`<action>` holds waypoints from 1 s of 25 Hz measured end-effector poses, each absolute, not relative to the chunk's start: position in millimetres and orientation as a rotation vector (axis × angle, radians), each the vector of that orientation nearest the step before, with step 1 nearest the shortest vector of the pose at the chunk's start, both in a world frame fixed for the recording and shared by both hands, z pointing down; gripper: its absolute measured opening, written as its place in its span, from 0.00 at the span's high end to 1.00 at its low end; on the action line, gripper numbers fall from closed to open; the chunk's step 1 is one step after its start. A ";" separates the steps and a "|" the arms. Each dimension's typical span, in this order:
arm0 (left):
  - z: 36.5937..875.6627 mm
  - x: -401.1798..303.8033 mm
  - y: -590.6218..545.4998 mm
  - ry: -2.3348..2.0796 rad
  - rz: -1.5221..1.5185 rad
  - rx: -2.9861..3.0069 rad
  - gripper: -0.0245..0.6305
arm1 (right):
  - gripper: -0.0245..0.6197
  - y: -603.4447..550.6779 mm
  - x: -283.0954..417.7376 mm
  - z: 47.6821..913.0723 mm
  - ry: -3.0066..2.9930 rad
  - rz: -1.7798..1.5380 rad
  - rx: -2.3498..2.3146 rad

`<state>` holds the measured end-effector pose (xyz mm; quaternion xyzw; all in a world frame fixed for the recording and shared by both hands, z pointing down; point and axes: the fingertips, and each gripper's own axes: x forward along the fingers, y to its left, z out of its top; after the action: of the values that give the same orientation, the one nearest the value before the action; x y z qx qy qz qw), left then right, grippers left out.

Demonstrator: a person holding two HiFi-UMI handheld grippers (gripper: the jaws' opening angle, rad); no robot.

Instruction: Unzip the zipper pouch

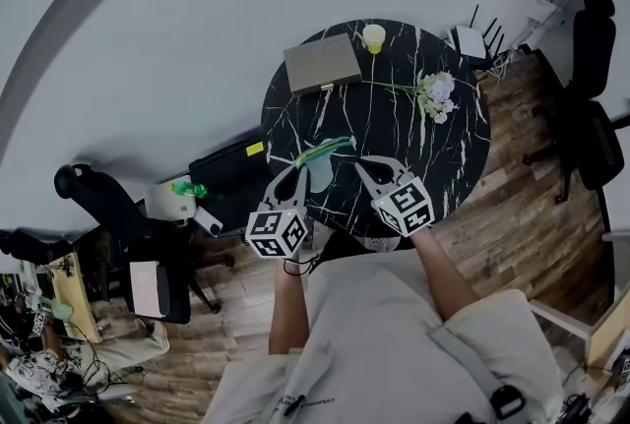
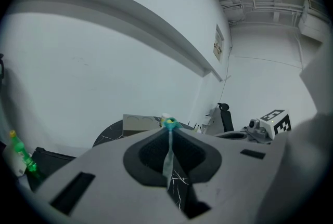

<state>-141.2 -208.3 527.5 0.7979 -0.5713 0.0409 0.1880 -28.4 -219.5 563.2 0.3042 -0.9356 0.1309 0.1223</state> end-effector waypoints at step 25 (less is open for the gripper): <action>518.2 -133.7 -208.7 -1.662 0.093 2.255 0.90 | 0.95 -222.4 -19.1 566.8 -2.757 0.518 0.888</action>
<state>-133.7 -208.7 518.2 0.7929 -0.5846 0.0329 0.1686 -19.1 -222.4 566.8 0.3003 -0.9323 0.1752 0.0993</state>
